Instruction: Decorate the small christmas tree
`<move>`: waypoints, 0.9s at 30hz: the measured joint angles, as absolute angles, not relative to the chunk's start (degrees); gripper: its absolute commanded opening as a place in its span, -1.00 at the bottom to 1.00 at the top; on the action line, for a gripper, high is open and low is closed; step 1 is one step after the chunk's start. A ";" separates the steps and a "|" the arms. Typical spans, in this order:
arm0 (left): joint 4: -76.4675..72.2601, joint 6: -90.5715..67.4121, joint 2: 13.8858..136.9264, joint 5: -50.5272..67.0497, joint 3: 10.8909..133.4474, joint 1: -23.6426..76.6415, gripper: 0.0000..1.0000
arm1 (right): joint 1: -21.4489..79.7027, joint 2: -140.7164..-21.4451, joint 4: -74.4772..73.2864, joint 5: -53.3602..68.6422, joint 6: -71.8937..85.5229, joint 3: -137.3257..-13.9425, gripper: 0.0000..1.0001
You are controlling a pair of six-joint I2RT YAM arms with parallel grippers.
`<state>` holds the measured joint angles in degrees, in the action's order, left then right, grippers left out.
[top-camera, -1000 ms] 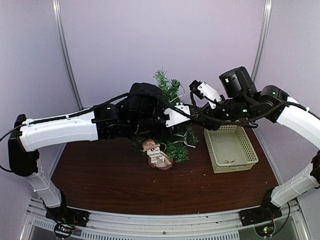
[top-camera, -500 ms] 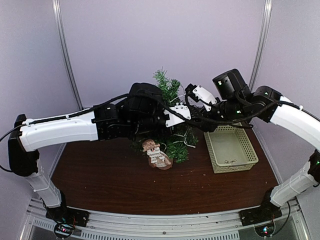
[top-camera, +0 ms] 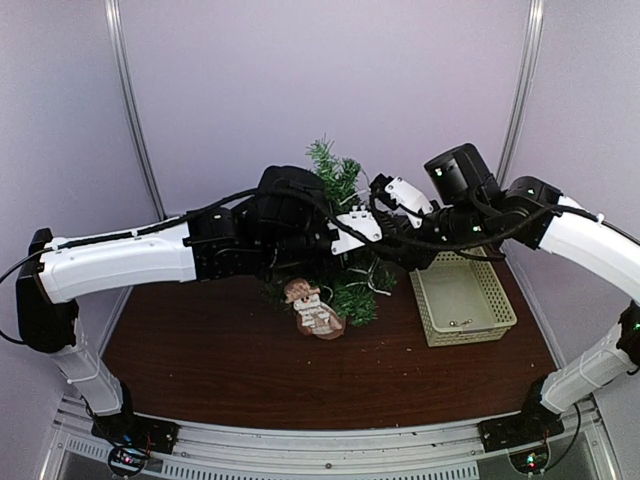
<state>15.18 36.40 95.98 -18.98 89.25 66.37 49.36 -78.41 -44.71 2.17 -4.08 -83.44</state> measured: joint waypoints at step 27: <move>15.05 34.68 87.48 -15.99 81.19 67.83 0.25 | 49.34 -70.11 -42.46 6.17 -3.05 -77.91 0.54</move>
<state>15.05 34.68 87.48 -15.99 81.19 67.83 49.34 -70.11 -42.46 6.17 -3.05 -77.91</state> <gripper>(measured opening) 0.507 0.764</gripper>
